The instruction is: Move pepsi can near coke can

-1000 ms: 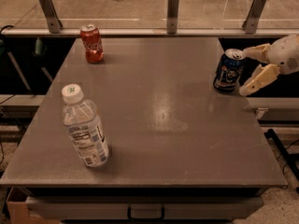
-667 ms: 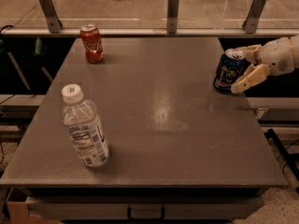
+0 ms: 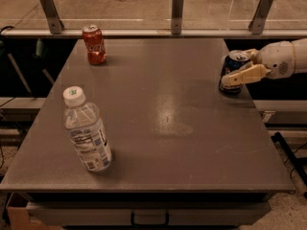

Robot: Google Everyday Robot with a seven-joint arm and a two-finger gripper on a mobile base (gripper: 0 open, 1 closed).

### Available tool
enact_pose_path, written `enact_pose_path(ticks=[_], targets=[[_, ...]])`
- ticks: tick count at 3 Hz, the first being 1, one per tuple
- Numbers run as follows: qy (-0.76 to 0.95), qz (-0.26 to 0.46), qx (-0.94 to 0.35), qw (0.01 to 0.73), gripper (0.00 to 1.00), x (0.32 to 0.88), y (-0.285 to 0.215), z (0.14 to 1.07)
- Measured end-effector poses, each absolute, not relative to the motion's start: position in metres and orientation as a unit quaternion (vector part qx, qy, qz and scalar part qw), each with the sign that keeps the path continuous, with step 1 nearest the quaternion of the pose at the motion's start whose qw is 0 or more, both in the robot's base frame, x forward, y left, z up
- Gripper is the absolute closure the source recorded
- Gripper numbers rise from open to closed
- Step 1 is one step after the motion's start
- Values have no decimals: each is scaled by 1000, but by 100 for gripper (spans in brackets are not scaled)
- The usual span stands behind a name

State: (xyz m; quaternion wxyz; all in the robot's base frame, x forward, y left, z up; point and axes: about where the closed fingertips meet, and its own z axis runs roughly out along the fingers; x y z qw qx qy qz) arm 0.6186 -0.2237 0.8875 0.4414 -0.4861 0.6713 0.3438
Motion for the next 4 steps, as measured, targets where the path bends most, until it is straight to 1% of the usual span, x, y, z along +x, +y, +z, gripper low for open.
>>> enact_pose_path(ticks=[1,2,3,4], targets=[[654,361,-478,462,63,617,-220,909],[653,362,-478,462,87,618,-217,909],[652,364,-479,462,100,619,-215,908],[640,368,-479,475,100,627,-200,910]])
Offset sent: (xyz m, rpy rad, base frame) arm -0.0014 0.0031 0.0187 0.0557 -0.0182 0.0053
